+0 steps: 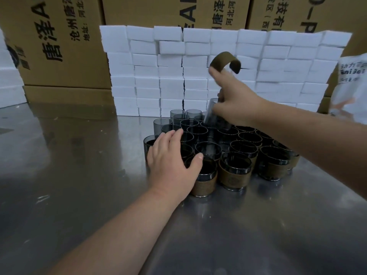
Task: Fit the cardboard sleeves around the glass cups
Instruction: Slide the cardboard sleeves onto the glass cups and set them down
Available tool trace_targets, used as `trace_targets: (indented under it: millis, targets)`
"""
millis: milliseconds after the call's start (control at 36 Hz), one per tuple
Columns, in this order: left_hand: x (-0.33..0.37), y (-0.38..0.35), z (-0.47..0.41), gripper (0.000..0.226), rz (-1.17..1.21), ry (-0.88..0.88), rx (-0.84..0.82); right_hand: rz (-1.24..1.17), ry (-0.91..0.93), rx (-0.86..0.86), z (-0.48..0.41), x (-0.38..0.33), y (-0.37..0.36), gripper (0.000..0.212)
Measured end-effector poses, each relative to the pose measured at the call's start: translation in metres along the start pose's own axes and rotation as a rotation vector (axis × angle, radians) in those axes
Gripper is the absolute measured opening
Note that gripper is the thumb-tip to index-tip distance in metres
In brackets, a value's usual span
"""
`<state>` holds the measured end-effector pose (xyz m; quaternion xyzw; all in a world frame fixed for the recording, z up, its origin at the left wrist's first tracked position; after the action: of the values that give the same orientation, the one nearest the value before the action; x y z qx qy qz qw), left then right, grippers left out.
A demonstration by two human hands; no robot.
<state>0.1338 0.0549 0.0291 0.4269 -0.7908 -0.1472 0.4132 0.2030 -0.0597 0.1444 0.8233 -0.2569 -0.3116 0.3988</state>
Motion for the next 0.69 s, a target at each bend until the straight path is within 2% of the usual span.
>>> trace_targets:
  millis: [56, 167, 194, 278, 361, 389, 444, 472, 528, 611, 695]
  targets:
    - [0.010, 0.008, 0.002, 0.077, 0.055, -0.065, 0.045, -0.196, -0.041, 0.106, 0.007, -0.002, 0.013, 0.073]
    - [0.020, 0.019, 0.006, 0.078, 0.198, -0.127, 0.092, -0.553, -0.128, 0.275, 0.028, -0.008, 0.027, 0.069]
    - [0.021, 0.019, 0.007, 0.079, 0.220, -0.137, 0.079, -0.628, -0.144, 0.297, 0.032, -0.013, 0.028, 0.063]
    - [0.023, 0.019, 0.008, 0.088, 0.249, -0.145, 0.083, -0.834, -0.150, 0.316, 0.038, -0.023, 0.019, 0.026]
    - [0.019, 0.023, 0.006, 0.096, 0.273, -0.081, 0.132, -1.103, -0.153, 0.283, 0.044, -0.032, 0.001, 0.014]
    - [0.017, 0.024, 0.006, 0.097, 0.297, -0.066, 0.153, -1.162, -0.152, 0.277, 0.047, -0.034, -0.004, 0.015]
    - [0.016, 0.026, 0.007, 0.092, 0.378, -0.072, 0.195, -1.211, -0.182, 0.303, 0.052, -0.033, -0.013, 0.037]
    - [0.016, 0.026, 0.008, 0.091, 0.428, -0.075, 0.206, -1.216, -0.190, 0.310, 0.055, -0.033, -0.018, 0.041]
    - [0.015, 0.027, 0.008, 0.092, 0.492, -0.079, 0.227, -1.214, -0.234, 0.329, 0.059, -0.030, -0.026, 0.039]
    - [0.020, 0.030, 0.009, 0.091, 0.432, -0.129, 0.286, -1.280, -0.283, 0.383, 0.065, -0.025, -0.031, 0.051]
    - [0.022, 0.032, 0.010, 0.088, 0.423, -0.140, 0.309, -1.253, -0.287, 0.378, 0.066, -0.022, -0.032, 0.051]
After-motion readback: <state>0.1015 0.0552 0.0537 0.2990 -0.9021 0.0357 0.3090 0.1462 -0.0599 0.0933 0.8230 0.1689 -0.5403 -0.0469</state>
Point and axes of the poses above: each hand's wrist, its own z-axis away from the middle knuckle, its own y-axis out of the back of the hand, x = y × z, the point moved 9 cm from there along -z, towards the middle knuckle, and after that the axes turned 2 degrees about -x, right-handed, at the moved point
